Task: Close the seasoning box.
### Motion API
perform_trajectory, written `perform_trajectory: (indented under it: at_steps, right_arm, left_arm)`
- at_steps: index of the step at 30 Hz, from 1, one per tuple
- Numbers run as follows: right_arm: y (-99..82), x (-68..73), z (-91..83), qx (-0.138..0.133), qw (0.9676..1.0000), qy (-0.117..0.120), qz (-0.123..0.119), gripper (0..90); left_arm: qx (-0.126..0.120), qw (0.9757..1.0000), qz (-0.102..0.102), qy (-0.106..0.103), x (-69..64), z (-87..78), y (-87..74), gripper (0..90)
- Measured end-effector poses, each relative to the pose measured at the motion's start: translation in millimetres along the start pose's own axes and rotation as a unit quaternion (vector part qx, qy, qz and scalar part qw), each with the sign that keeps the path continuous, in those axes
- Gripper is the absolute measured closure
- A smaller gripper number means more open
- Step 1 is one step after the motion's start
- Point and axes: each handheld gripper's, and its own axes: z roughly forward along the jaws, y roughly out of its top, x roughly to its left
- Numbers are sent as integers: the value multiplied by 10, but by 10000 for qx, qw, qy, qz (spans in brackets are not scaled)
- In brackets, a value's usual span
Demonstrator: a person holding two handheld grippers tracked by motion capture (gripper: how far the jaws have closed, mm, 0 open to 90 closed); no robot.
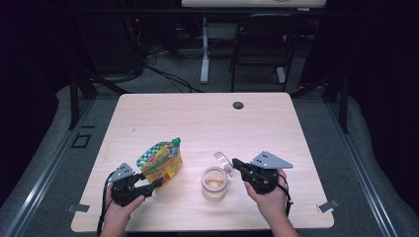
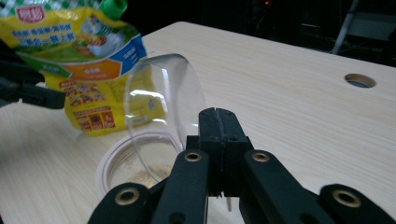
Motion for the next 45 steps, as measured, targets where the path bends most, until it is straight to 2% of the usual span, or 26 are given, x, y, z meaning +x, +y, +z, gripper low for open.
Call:
perform_trajectory:
  at_steps: [5,16,22,27,31,33,38,44,45]
  right_arm:
    - [-21,160,92,207,9990,133,-369,900]
    - [-29,138,93,223,9991,155,-334,877]
    - [-16,52,55,156,9996,134,-181,842]
    - [-7,5,30,157,9997,130,-160,799]
    - [11,-62,-10,137,9998,153,-77,699]
    - [39,-152,-71,37,9999,128,71,626]
    - [66,-287,-175,-94,9995,51,286,562]
    - [81,-431,-279,-239,9983,-95,520,511]
    - [76,-456,-304,-366,9973,-165,623,496]
  left_arm:
    - [-19,10000,-18,-18,10,-16,5,419]
    - [-35,10000,-18,-16,4,-23,7,417]
    - [-56,10000,-19,-3,-14,-31,11,416]
    - [-76,10000,-37,1,-25,-32,33,416]
    - [-33,10000,-60,42,-45,-14,36,406]
    - [0,9999,-76,81,-62,-10,52,373]
    - [74,9999,25,148,-90,-53,69,350]
    - [129,9996,121,210,-89,-197,57,333]
    - [161,9996,140,190,-86,-228,56,333]
